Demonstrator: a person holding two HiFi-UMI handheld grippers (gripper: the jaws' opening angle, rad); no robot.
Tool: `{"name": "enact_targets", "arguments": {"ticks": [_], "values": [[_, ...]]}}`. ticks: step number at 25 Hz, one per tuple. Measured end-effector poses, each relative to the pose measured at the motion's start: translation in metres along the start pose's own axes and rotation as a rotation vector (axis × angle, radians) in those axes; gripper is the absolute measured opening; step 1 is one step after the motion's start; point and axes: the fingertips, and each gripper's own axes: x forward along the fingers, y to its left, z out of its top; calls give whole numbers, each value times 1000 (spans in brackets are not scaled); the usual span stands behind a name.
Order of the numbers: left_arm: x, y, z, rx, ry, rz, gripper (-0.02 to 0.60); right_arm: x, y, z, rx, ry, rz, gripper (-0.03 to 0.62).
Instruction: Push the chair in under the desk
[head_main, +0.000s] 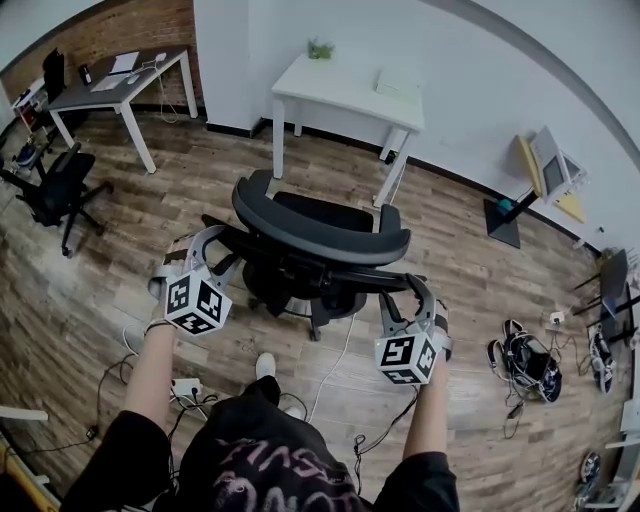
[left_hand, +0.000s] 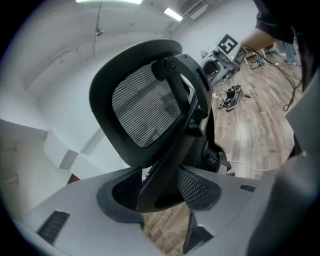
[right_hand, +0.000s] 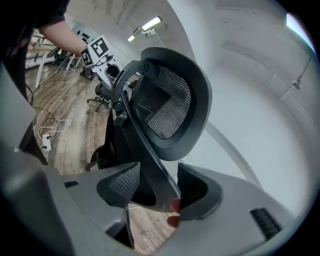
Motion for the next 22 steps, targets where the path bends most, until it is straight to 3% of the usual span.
{"name": "enact_targets", "arguments": {"ticks": [11, 22], "values": [[27, -4, -12, 151, 76, -35, 228, 22, 4, -11, -113, 66, 33, 238], [43, -2, -13, 165, 79, -52, 230, 37, 3, -15, -212, 126, 52, 236]]}}
